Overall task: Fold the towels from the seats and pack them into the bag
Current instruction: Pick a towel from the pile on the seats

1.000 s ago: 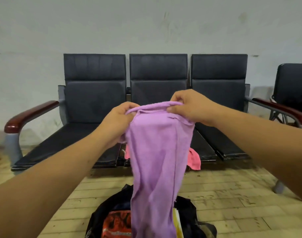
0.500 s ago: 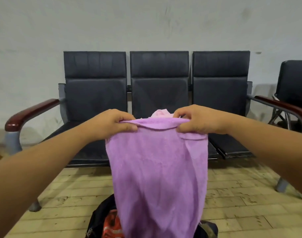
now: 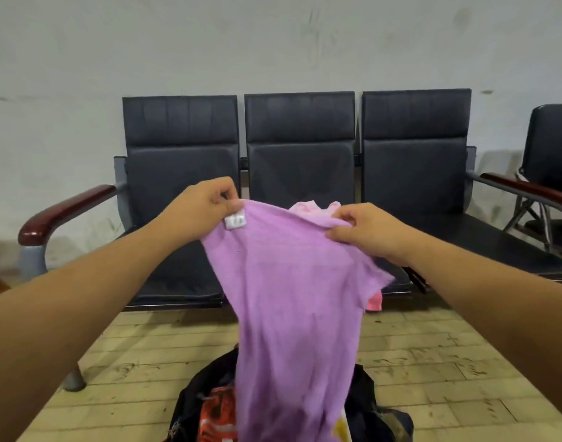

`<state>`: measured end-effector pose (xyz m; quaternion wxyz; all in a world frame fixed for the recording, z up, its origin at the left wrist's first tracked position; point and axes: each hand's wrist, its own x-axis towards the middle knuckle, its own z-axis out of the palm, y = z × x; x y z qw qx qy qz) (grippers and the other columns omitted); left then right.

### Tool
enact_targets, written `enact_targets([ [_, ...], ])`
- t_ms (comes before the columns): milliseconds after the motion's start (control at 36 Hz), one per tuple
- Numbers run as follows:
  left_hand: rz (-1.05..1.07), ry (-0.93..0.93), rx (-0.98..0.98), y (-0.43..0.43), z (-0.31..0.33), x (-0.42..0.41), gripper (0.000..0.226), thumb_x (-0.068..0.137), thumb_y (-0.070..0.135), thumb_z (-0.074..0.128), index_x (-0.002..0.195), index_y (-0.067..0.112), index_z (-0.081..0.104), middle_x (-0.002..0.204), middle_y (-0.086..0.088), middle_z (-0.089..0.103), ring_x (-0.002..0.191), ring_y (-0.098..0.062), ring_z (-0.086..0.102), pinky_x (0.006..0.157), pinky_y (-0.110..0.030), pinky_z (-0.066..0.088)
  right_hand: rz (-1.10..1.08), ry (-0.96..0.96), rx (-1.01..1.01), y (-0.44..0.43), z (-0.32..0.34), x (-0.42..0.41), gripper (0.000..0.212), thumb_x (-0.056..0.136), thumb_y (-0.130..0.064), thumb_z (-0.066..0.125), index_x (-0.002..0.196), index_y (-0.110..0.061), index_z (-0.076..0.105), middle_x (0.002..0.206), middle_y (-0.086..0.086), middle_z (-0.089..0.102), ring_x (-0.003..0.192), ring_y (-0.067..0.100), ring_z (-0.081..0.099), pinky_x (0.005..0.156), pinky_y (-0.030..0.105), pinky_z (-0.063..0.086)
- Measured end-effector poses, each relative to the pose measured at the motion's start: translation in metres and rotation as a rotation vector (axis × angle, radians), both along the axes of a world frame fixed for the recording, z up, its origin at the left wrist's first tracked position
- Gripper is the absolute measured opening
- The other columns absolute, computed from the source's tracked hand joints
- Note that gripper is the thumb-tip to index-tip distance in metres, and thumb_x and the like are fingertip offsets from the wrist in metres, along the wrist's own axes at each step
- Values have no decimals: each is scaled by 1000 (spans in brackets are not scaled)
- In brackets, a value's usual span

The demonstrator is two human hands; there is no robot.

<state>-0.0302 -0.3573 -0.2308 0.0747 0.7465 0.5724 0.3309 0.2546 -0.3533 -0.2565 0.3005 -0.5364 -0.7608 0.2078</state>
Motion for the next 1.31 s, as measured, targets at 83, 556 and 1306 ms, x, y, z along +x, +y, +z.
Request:
enact_targets([
  [83,61,7,24,3,-4,-8,18,99,29,57,83,21,57,68,1,63,61,-14,53,56,-27,38,-117,-166,23,10,-6,14,11,89,-9,58,88,-6,69,89,11,67,77,26,61,63,33,48],
  [556,175,358,-265,20,-18,-68,10,95,30,62,93,21,67,96,-2,66,82,-14,59,61,-23,41,-220,851,-132,23,3,31,22,104,-4,46,90,-8,63,70,10,55,54,16,50,51,24,46],
  [1306,-251,-200,-481,-16,-10,-17,16,86,31,71,91,17,77,92,-6,74,84,-20,72,74,-29,57,179,309,-176,-31,-82,-92,36,95,-29,67,88,6,63,73,7,53,67,14,46,63,29,37],
])
